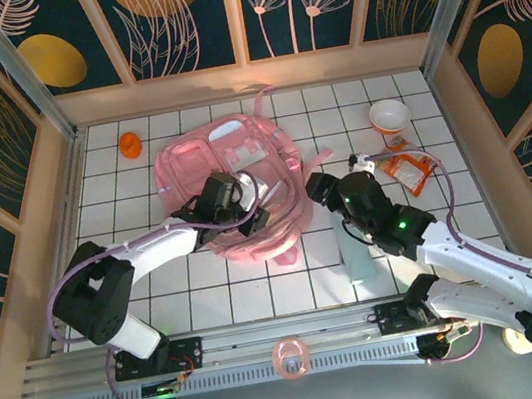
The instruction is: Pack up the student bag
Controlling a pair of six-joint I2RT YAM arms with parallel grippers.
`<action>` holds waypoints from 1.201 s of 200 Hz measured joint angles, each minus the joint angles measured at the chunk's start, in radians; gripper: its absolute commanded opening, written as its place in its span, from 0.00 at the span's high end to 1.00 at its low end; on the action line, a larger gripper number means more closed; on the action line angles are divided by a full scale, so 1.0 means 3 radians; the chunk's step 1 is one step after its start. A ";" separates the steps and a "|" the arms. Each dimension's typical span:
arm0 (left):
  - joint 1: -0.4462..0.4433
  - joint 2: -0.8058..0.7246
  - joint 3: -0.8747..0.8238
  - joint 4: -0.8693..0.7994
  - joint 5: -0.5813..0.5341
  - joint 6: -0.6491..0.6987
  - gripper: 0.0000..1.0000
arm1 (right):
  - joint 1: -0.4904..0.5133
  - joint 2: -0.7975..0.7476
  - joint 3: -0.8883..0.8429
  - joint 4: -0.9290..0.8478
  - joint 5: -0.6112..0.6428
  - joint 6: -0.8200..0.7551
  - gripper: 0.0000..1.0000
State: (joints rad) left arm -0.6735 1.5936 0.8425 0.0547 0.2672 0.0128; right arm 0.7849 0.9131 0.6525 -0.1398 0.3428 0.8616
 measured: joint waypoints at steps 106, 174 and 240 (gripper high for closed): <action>0.0958 -0.1574 -0.0206 0.0203 -0.0134 -0.1115 0.11 | 0.0556 0.1139 0.0783 -0.0083 -0.0922 -0.3173 0.25; 0.1467 -0.2321 -0.1385 0.0107 -0.0134 -0.1803 0.10 | 0.0810 0.2173 0.1047 -0.0268 -0.1232 -0.4354 0.17; 0.1480 -0.2698 -0.1773 0.0210 -0.0237 -0.2206 0.11 | 0.0768 0.2477 0.0937 0.0156 -0.0998 -0.4796 0.81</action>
State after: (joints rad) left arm -0.2295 0.7841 0.3107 0.1177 0.1963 -0.6491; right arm 1.0153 1.6562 0.9337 -0.0929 0.0433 -0.5774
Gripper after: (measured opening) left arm 0.890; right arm 0.360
